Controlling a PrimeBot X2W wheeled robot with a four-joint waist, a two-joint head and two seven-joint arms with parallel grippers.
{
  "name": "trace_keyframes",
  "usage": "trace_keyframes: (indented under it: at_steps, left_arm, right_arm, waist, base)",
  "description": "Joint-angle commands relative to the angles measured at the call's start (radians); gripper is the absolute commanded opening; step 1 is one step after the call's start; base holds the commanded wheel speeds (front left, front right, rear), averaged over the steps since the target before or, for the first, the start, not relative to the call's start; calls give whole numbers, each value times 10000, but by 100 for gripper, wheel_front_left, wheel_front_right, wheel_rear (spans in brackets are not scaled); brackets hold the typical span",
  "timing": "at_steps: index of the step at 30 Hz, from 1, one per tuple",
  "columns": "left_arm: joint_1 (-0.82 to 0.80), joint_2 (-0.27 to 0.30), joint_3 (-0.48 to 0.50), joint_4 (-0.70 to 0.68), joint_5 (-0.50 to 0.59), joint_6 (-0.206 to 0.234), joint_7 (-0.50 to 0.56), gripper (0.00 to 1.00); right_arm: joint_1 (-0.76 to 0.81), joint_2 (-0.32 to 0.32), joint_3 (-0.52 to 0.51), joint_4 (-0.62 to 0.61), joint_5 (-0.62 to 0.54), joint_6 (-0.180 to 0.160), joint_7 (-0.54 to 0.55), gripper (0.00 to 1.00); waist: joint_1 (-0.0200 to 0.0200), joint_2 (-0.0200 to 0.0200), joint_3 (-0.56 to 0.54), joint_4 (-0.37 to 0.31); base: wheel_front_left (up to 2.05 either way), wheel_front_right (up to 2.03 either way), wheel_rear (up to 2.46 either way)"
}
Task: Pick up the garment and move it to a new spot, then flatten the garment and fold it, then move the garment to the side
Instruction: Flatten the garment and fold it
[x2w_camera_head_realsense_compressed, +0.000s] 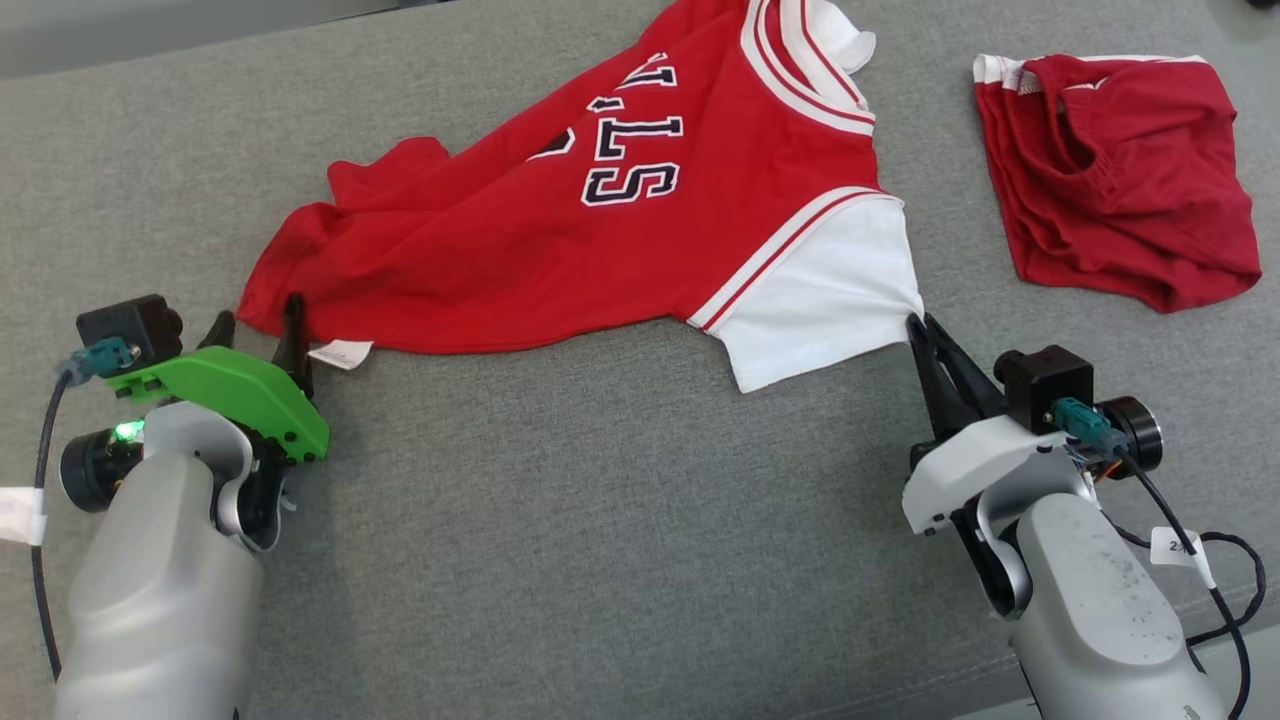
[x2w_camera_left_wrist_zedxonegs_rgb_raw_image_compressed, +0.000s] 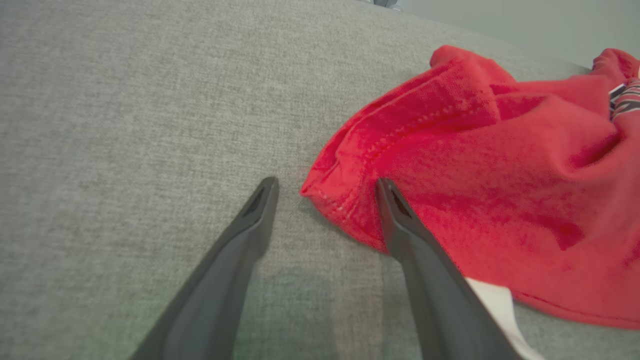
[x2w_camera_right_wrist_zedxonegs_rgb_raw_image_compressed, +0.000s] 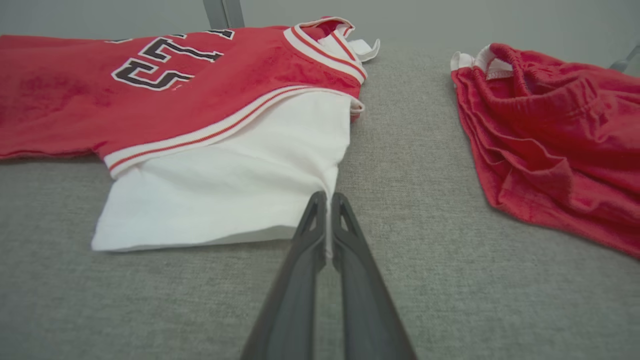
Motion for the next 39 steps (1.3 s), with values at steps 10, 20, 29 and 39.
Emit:
trace_keyframes:
  at_steps: [10, 20, 29, 39]
  left_arm:
    - [251, -74, -405, -85, -357, -145, -472, 0]
    - [1365, -58, -378, -2615, -2361, -161, -954, 0]
    - [2474, 725, -57, -7224, -3448, 71, -575, 0]
    - [2626, 1878, 158, -13114, -2346, 1827, 860, 0]
  right_arm:
    - [-160, -37, -442, -669, -155, -14, -45, 0]
    - [-392, -38, -1316, -2378, -951, -16, -13, 0]
    - [-457, -38, -1901, -5652, -1489, -16, 683, 0]
    - [-702, -163, -2108, -9592, -1807, -14, 1944, 0]
  waist:
    - [0, -1, -261, 29]
    - [0, -1, -1440, 454]
    - [0, -1, -2553, 765]
    - [0, -1, -3042, 721]
  base:
    - [0, 0, 0]
    - [0, 0, 0]
    - [0, 0, 0]
    - [0, 0, 0]
